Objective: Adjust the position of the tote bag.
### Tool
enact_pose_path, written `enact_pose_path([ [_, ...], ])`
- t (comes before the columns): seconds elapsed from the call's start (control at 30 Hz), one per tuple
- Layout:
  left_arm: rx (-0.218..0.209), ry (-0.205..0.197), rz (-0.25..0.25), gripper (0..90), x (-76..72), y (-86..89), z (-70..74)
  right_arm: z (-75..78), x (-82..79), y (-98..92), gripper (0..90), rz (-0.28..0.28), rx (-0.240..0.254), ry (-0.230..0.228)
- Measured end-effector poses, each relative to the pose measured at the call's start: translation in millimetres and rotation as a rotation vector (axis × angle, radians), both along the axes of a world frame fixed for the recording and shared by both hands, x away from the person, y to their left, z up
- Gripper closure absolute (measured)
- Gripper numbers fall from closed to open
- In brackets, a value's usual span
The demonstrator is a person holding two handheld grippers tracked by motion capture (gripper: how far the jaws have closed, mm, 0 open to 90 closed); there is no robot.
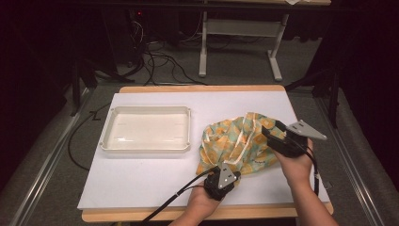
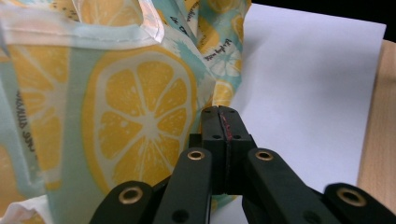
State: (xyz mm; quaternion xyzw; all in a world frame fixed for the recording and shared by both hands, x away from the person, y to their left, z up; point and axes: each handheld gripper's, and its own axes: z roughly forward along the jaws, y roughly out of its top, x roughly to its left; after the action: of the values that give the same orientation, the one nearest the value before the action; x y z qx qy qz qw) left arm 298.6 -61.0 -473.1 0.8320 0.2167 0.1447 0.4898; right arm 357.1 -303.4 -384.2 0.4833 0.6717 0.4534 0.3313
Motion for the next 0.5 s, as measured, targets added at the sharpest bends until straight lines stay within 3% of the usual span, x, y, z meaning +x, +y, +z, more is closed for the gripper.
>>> enact_pose_path([
  [0.07, 0.026, -0.006, -0.014, 90.0, -3.2, -0.5, -1.9, -11.6, 25.3, 18.2, 38.8, -0.017, -0.008, 0.047],
  [0.17, 0.029, -0.002, -0.018, 90.0, -5.1, 0.8, -2.6, -20.2, 34.3, 24.9, 41.7, -0.031, -0.034, 0.077],
  [0.2, 0.02, 0.003, -0.018, 90.0, -6.1, 1.8, -3.1, -25.3, 38.0, 26.6, 46.7, -0.05, -0.051, 0.096],
  [0.27, 0.019, 0.001, -0.016, 90.0, -7.7, 4.7, -2.2, -34.1, 41.8, 23.5, 69.4, -0.051, -0.048, 0.136],
  [0.3, 0.013, 0.001, -0.014, 90.0, -8.2, 5.5, -1.6, -36.6, 40.8, 20.0, 84.9, -0.035, -0.042, 0.141],
  [0.33, 0.011, -0.002, -0.012, 90.0, -9.0, 6.8, -0.3, -36.9, 36.6, 15.1, 90.0, -0.029, -0.047, 0.137],
  [0.4, 0.0, -0.012, -0.018, 89.7, -13.5, 10.6, 6.0, -33.4, 27.9, 6.9, 90.0, -0.024, -0.004, 0.12],
  [0.5, -0.015, -0.025, -0.014, 86.5, -18.0, 16.4, 14.8, -27.1, 17.8, -0.6, 90.0, -0.017, 0.004, 0.081],
])
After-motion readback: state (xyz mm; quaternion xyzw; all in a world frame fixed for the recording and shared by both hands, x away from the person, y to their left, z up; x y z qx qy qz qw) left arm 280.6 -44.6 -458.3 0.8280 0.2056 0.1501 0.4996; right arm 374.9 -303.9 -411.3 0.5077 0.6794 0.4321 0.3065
